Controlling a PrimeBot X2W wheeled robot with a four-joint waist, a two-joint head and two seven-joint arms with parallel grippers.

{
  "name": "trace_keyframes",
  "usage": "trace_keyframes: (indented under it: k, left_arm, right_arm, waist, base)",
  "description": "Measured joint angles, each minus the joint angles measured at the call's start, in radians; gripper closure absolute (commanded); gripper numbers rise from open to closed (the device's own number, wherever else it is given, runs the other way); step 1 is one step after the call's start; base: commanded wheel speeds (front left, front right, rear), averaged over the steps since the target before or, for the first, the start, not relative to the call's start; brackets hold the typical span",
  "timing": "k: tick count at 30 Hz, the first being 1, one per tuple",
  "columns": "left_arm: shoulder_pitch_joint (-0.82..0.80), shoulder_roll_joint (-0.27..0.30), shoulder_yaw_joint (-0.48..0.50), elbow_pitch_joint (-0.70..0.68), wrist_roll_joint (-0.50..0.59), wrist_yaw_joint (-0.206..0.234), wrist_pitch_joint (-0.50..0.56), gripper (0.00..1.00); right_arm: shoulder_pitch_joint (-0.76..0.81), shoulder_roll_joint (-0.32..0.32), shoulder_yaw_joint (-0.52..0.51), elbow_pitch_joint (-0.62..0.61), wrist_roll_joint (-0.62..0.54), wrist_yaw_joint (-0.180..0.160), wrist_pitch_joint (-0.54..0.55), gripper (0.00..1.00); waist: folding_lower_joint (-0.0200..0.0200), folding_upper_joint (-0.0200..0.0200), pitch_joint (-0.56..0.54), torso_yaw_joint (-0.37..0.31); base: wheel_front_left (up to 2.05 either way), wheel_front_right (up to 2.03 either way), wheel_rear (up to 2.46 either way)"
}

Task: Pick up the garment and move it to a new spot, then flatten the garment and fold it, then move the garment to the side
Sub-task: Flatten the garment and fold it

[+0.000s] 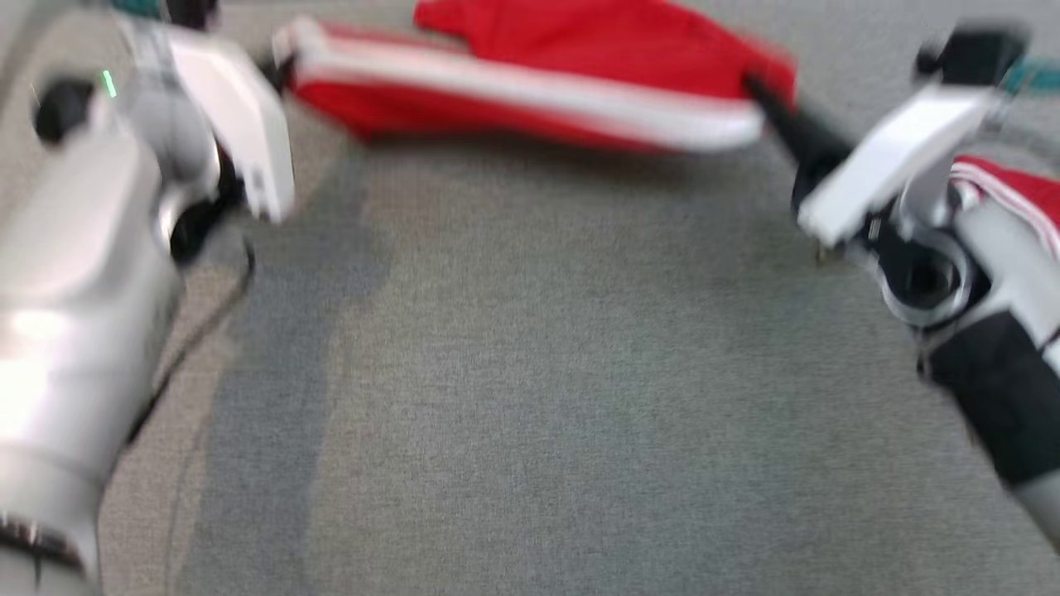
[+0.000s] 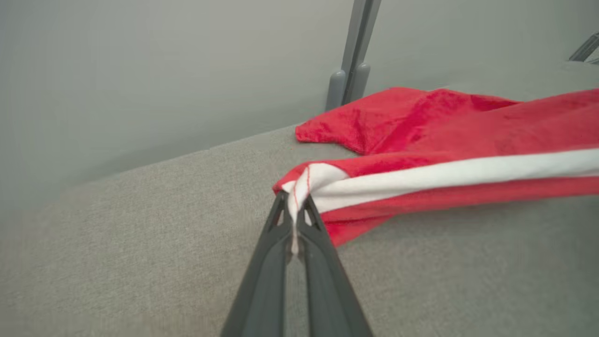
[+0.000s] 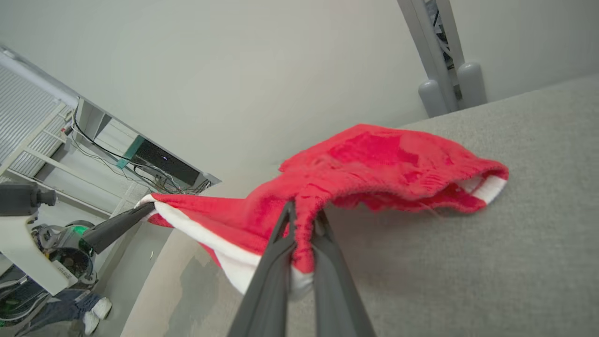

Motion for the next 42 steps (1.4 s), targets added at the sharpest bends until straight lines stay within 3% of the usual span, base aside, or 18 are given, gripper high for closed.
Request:
trace_keyframes:
  k: [7,9,22,29,35,38,42]
  left_arm:
    - [0.318,0.114,-0.050,-0.220,-0.093,0.000,0.106,1.00]
    - [0.400,0.146,-0.053,-0.308,-0.117,0.020,0.143,1.00]
    - [0.821,0.428,-0.084,-1.017,-0.244,0.283,0.427,1.00]
    - [0.885,0.516,-0.069,-1.222,-0.266,0.374,0.486,1.00]
    - [0.811,0.546,-0.054,-1.261,-0.253,0.376,0.551,1.00]
    - [0.723,0.540,-0.035,-1.230,-0.253,0.351,0.587,1.00]
    - [0.558,0.507,-0.035,-1.123,-0.251,0.282,0.675,1.00]
  right_arm:
    - [0.221,-0.075,0.104,-0.068,0.064,0.000,0.098,1.00]
    - [0.281,-0.099,0.124,-0.088,0.081,0.000,0.127,1.00]
    - [0.591,-0.251,0.184,-0.260,0.156,0.000,0.296,1.00]
    - [0.672,-0.312,0.154,-0.361,0.152,0.000,0.345,1.00]
    - [0.669,-0.303,0.090,-0.393,0.113,0.000,0.360,1.00]
    - [0.648,-0.276,0.052,-0.397,0.089,0.000,0.368,1.00]
    - [0.608,-0.225,-0.021,-0.404,0.064,0.000,0.395,1.00]
  waist:
    - [0.0000,0.0000,-0.124,-0.015]
    - [0.0000,0.0000,-0.162,-0.018]
    - [0.0000,0.0000,-0.344,-0.032]
    - [0.0000,0.0000,-0.345,-0.047]
    - [0.0000,0.0000,-0.308,-0.063]
    - [0.0000,0.0000,-0.279,-0.073]
    - [0.0000,0.0000,-0.219,-0.092]
  base:
    - [0.00,0.00,0.00]
    - [0.00,0.00,0.00]
    - [0.00,0.00,0.00]
    - [0.00,0.00,0.00]
    - [0.00,0.00,0.00]
    - [0.00,0.00,0.00]
    - [0.00,0.00,0.00]
